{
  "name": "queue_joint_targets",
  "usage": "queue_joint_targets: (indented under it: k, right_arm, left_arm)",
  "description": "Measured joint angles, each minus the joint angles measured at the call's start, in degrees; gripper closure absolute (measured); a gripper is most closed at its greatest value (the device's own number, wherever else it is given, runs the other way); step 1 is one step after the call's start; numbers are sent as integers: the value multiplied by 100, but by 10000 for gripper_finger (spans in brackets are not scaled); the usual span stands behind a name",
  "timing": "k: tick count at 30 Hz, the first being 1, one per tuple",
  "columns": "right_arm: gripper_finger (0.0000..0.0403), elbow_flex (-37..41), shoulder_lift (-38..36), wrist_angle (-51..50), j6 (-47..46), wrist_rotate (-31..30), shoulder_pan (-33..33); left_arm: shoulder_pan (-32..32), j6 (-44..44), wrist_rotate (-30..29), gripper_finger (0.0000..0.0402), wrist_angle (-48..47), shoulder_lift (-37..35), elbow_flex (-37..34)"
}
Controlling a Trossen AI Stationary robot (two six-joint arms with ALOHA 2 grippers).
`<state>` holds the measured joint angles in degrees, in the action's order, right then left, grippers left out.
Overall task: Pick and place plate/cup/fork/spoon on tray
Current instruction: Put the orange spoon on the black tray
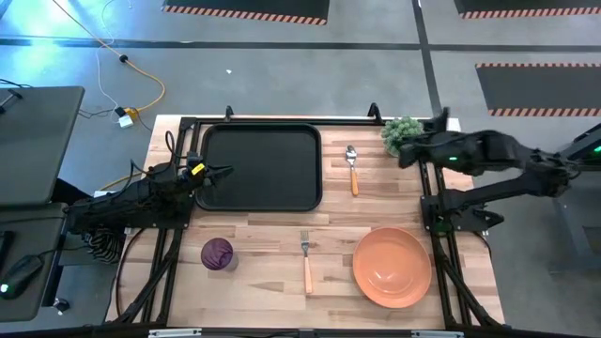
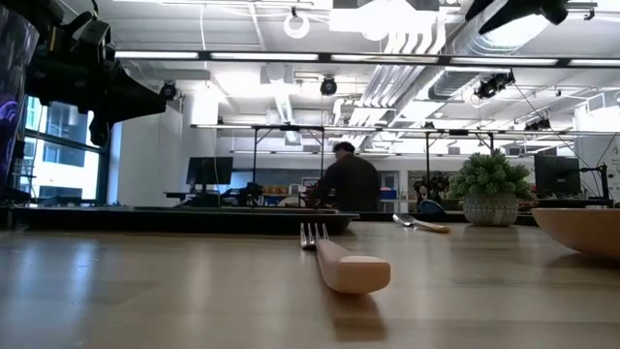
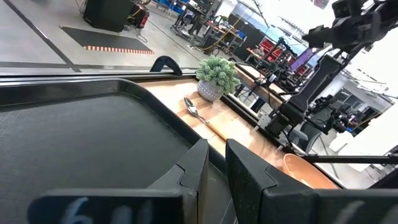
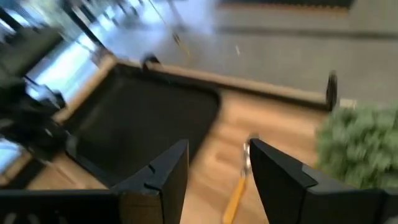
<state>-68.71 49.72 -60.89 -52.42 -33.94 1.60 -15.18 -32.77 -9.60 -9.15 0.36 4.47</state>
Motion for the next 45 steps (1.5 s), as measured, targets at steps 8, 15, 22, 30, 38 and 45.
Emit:
queue_joint_targets:
  k: [8, 15, 22, 30, 38, 45]
  right_arm:
    - [241, 0, 1024, -109, -733, 1131, 471]
    - [241, 0, 1769, -113, -870, 1614, 724]
    - [241, 0, 2454, -116, -867, 1857, 894]
    - [241, 22, 3206, -13, -479, 2282, 1164]
    - [241, 24, 3831, 475, -254, 2584, 1432]
    - [241, 28, 4412, 508, -359, 2705, 1609]
  left_arm:
    - [2, -2, 1, 355, 0, 0, 0]
    - [1, -2, 2, 355, -2, 0, 0]
    - [1, -2, 2, 355, -2, 0, 0]
    - [0, -4, 164, 355, -4, 0, 0]
    - [2, -4, 457, 355, -7, 0, 0]
    - [1, -4, 457, 355, -9, 0, 0]
